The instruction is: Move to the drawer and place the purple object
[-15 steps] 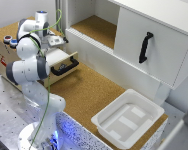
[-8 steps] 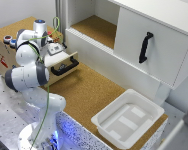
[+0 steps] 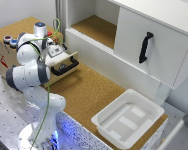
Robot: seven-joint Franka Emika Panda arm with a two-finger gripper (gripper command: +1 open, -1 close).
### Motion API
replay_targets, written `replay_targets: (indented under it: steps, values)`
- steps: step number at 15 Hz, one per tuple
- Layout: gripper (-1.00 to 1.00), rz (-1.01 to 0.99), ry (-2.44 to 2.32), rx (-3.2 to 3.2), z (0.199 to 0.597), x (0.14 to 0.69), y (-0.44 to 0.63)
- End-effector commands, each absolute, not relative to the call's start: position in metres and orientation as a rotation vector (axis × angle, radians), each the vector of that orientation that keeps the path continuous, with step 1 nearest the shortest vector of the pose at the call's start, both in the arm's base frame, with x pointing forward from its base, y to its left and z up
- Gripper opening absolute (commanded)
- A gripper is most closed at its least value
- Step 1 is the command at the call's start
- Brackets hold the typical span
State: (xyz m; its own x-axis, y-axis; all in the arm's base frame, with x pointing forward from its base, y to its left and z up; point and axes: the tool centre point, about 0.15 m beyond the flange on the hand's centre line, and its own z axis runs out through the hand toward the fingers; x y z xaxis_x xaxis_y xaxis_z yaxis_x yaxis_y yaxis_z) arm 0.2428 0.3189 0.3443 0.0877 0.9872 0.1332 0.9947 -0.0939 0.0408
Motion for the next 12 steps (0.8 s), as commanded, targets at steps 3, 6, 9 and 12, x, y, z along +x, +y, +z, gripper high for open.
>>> replay_targets:
  steps: [3,6,9,12]
  values:
    - [1.0,-0.145,-1.951,-2.284,0.386,0.245,0.294]
    - [1.0,-0.145,-1.951,-2.284,0.386,0.245,0.294]
    - [1.0,-0.145,-1.951,-2.284,0.386,0.245,0.294]
    - [1.0,-0.233,-1.992,-2.294,0.418,0.254,0.308]
